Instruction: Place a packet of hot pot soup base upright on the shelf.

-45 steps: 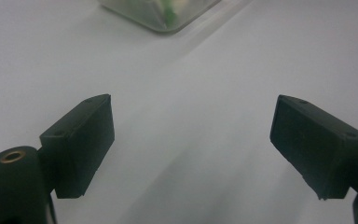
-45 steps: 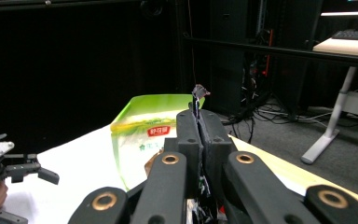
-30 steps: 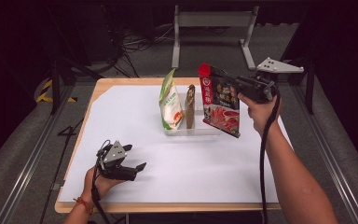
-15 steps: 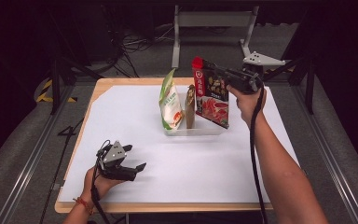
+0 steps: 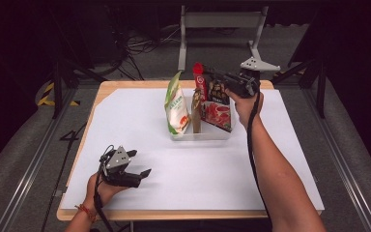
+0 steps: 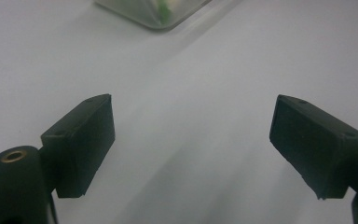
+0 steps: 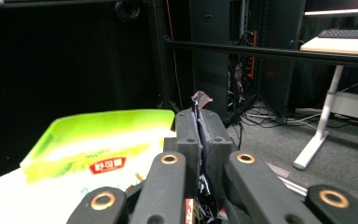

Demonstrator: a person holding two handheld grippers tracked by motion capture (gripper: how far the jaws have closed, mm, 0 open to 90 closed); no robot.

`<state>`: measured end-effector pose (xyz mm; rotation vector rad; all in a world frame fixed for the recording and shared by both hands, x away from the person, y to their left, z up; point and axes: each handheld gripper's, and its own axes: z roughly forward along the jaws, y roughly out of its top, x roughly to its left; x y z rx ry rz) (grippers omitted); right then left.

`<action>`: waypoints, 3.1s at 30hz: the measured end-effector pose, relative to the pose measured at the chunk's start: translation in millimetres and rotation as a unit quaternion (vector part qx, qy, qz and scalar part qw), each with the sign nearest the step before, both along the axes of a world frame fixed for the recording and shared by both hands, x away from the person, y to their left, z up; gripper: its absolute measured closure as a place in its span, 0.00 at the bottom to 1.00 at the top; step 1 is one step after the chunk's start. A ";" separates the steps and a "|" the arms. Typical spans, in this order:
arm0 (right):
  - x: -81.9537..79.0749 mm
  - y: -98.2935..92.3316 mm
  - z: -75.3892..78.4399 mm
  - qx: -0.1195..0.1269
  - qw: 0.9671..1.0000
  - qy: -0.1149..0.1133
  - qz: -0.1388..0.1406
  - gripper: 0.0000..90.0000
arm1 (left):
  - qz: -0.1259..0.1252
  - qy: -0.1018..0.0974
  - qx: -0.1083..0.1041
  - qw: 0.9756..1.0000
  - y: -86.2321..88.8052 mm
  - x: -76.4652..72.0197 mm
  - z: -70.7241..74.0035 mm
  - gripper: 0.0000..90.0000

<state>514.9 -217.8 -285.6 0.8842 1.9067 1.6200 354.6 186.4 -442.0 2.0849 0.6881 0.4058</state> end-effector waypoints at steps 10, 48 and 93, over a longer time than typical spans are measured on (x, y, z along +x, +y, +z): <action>-5.2 -6.2 -14.6 -0.002 1.000 -0.004 0.013 0.97 | 0.001 0.001 0.004 1.000 -1.0 0.1 0.2 0.16; -33.5 -31.6 -30.2 -0.047 0.999 -0.015 0.020 0.93 | -0.001 -0.008 0.012 1.000 -2.3 -0.2 1.9 0.16; -56.0 -46.9 -18.9 -0.078 0.997 -0.010 -0.016 0.70 | 0.002 -0.009 0.029 1.000 -4.6 0.7 0.5 0.16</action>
